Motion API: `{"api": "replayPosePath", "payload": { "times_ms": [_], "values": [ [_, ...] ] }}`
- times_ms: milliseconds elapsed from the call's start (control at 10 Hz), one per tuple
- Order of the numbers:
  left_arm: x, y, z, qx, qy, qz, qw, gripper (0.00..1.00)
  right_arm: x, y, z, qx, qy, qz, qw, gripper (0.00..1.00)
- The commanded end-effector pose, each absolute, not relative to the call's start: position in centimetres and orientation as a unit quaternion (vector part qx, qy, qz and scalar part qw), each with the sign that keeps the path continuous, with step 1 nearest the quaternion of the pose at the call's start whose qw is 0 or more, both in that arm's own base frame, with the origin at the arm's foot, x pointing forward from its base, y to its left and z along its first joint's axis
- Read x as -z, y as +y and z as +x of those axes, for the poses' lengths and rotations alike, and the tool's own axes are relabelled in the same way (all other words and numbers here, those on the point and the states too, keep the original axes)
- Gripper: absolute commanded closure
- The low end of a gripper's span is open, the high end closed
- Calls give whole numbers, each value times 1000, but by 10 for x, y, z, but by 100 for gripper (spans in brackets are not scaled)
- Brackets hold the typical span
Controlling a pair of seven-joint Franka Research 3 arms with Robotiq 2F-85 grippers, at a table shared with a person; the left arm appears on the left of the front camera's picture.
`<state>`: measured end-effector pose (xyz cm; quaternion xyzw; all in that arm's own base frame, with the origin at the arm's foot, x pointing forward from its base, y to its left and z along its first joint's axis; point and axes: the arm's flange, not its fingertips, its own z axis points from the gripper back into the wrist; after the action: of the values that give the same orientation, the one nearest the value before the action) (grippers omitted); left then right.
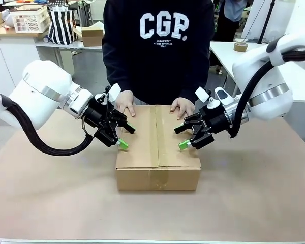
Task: Pack the gift set into the box.
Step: Press and hold the closed box until the human finishes sealing it.
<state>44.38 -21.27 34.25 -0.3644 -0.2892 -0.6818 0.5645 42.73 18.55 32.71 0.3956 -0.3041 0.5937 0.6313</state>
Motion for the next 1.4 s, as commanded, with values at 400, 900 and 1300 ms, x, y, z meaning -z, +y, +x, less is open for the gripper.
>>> {"api": "replayPosePath", "payload": {
  "times_ms": [400, 900, 1300],
  "values": [
    [-340, -211, 444, 680, -292, -368, 563, 0, -321, 182, 414, -596, -326, 324, 659, 0],
    [-340, -211, 444, 680, -292, -368, 563, 0, -332, 179, 425, -597, -318, 347, 650, 0],
    [-340, -211, 444, 680, -292, -368, 563, 0, -332, 179, 425, -597, -318, 347, 650, 0]
  ]
}}
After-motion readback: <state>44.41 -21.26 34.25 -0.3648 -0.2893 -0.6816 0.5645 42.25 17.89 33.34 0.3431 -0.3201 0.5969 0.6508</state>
